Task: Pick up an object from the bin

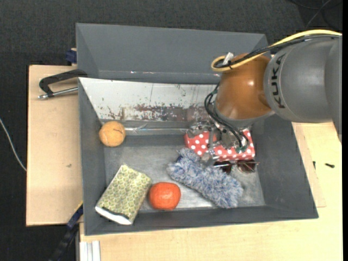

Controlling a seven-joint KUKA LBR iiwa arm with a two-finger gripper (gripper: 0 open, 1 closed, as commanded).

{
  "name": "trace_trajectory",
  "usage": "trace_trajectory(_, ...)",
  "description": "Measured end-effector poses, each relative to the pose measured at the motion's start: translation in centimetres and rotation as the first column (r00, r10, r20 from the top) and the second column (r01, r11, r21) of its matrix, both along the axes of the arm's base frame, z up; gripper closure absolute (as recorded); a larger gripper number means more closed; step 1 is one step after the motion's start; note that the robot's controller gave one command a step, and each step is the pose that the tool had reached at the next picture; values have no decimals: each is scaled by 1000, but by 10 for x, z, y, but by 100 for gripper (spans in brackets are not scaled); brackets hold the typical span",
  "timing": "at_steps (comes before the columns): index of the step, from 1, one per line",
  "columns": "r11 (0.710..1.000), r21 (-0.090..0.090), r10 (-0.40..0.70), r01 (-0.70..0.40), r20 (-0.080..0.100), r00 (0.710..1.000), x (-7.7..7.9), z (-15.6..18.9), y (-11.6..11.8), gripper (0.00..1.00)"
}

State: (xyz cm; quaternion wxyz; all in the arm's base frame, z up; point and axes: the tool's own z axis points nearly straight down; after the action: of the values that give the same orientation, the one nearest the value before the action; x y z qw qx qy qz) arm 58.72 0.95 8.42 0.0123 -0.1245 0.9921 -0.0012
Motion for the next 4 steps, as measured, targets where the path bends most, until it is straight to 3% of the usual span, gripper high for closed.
trace_trajectory(1, 989, -4, 145, -145, 20, 989, -21, 0, 7, 0)
trace_trajectory(2, 965, -7, 263, -263, 11, 965, -37, -3, 11, 0)
trace_trajectory(3, 944, -6, 331, -331, -24, 943, -87, -10, 27, 100)
trace_trajectory(4, 944, -6, 331, -331, -24, 943, -87, -10, 27, 100)
